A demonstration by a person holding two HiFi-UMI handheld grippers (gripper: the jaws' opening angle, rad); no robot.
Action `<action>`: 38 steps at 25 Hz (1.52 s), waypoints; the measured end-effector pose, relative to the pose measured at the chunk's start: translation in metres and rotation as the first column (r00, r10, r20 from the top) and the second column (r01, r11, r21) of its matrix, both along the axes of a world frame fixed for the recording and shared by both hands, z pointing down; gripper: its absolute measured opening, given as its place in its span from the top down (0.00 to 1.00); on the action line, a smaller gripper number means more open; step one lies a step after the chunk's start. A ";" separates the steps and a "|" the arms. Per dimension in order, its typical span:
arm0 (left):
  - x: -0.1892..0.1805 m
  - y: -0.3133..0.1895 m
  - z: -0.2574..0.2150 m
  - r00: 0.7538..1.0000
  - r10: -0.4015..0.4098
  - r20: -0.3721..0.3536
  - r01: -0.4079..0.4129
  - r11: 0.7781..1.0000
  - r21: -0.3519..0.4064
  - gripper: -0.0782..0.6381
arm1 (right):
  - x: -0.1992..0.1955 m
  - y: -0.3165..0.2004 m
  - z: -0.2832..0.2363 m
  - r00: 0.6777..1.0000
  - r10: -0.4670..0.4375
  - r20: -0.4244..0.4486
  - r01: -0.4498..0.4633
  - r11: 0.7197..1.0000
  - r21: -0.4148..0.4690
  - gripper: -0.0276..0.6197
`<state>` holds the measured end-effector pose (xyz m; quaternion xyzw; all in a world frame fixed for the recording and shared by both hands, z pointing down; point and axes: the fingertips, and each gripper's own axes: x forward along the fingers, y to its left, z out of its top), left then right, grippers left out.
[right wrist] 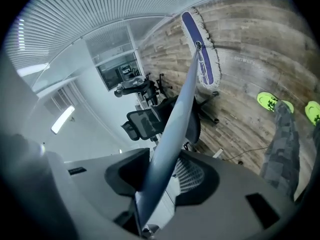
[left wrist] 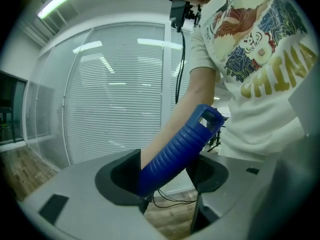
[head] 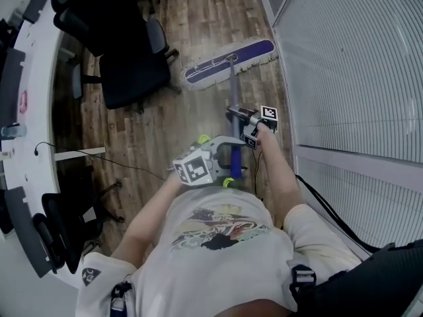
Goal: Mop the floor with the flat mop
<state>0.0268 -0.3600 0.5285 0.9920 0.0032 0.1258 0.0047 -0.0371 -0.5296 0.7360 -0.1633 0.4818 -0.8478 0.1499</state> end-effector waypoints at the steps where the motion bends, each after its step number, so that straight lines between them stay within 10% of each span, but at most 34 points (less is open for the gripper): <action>1: -0.006 -0.016 0.000 1.000 0.007 0.003 -0.007 1.000 -0.002 0.54 | -0.005 -0.016 0.000 1.000 0.012 0.005 -0.012 1.000 0.001 0.72; 18: 0.036 0.045 0.015 0.984 0.093 0.152 -0.097 0.995 0.023 0.53 | 0.031 0.032 0.005 0.990 0.123 0.068 -0.120 0.992 -0.039 0.75; 38: 0.117 0.334 0.005 0.976 0.112 0.185 -0.114 0.993 -0.001 0.53 | 0.106 0.324 -0.007 0.988 0.099 0.115 -0.094 0.995 -0.046 0.75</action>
